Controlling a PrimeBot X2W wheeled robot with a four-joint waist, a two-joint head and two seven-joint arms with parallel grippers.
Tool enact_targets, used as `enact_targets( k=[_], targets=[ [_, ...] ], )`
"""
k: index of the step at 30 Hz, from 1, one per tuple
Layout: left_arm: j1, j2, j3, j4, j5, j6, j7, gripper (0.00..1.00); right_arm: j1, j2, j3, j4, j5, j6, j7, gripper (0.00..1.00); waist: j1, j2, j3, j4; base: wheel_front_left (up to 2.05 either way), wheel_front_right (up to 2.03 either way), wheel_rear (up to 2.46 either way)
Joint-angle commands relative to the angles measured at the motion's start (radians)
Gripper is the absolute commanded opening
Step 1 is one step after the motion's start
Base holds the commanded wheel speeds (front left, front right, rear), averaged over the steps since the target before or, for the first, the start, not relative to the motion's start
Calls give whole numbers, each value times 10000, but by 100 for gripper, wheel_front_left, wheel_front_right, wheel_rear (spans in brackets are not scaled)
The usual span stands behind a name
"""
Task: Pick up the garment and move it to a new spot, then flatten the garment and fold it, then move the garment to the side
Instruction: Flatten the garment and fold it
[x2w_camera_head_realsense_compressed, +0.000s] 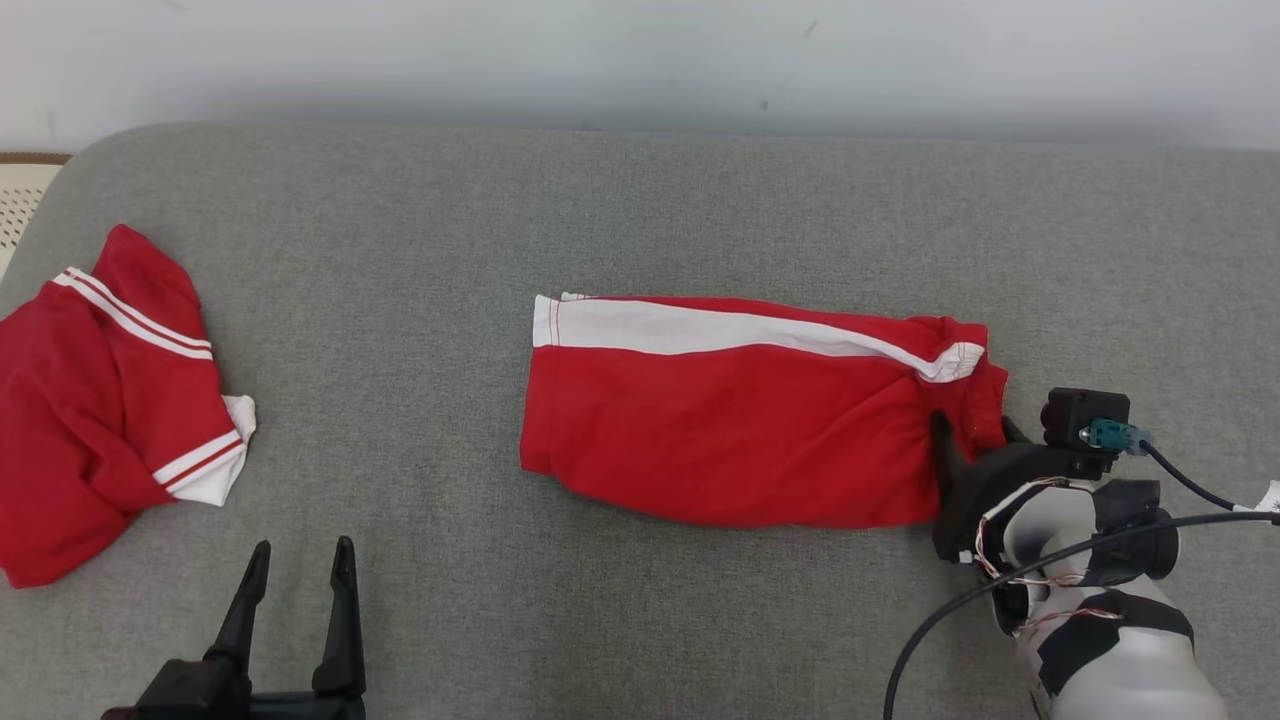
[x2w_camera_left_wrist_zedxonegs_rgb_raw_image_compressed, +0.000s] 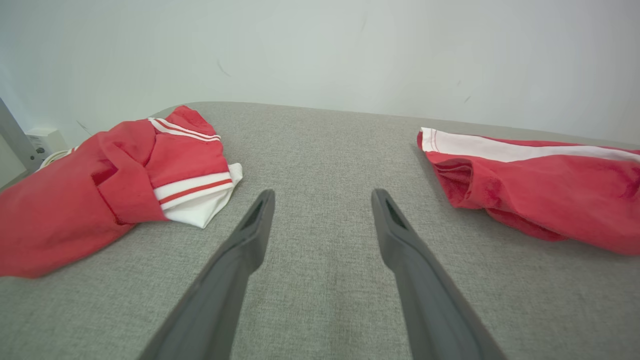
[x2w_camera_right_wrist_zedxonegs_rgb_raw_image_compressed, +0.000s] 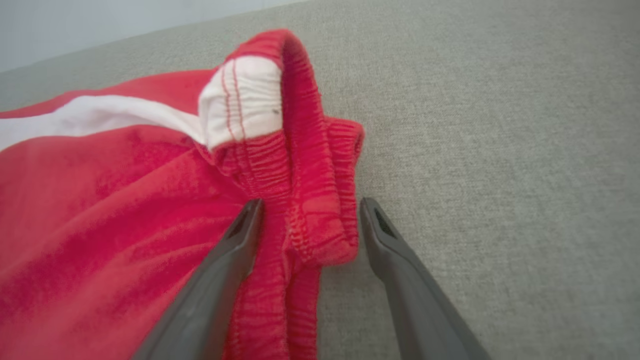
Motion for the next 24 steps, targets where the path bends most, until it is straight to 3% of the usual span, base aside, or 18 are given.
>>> enact_targets(
  k=[1, 6, 8, 9, 15, 24],
  targets=[
    [-125, -13, 57, 62, 94, -56, -25, 100, -152, 131, -23, 281, 192, -11, -113, 100, -1, -1, 37, 6, 0, 0, 0],
    [-221, -45, 91, 189, 181, -148, -25, 100, -407, 383, 209, 986, 545, -6, -223, 100, -1, -1, 65, 37, 0, 0, 0],
    [-261, -66, 107, 231, 203, -192, -25, 100, -489, 412, 321, 1164, 695, -5, -371, 8, -1, -1, 53, 65, 0, 0, 0],
    [-262, -76, 118, 258, 197, -210, -25, 100, -520, 428, 399, 1238, 763, -5, -429, 0, -1, -1, 36, 73, 0, 0, 0],
    [-36, -85, 249, 401, 218, -232, -25, 100, -383, 118, 785, 1405, 1229, -6, -968, 0, -1, -1, -328, -29, 0, 0, 0],
    [329, -213, 312, 376, 205, -293, -25, 100, 204, -1152, 1799, 1014, 2083, -11, -1014, 0, -1, -1, -928, -410, 0, 0, 0]
  ],
)
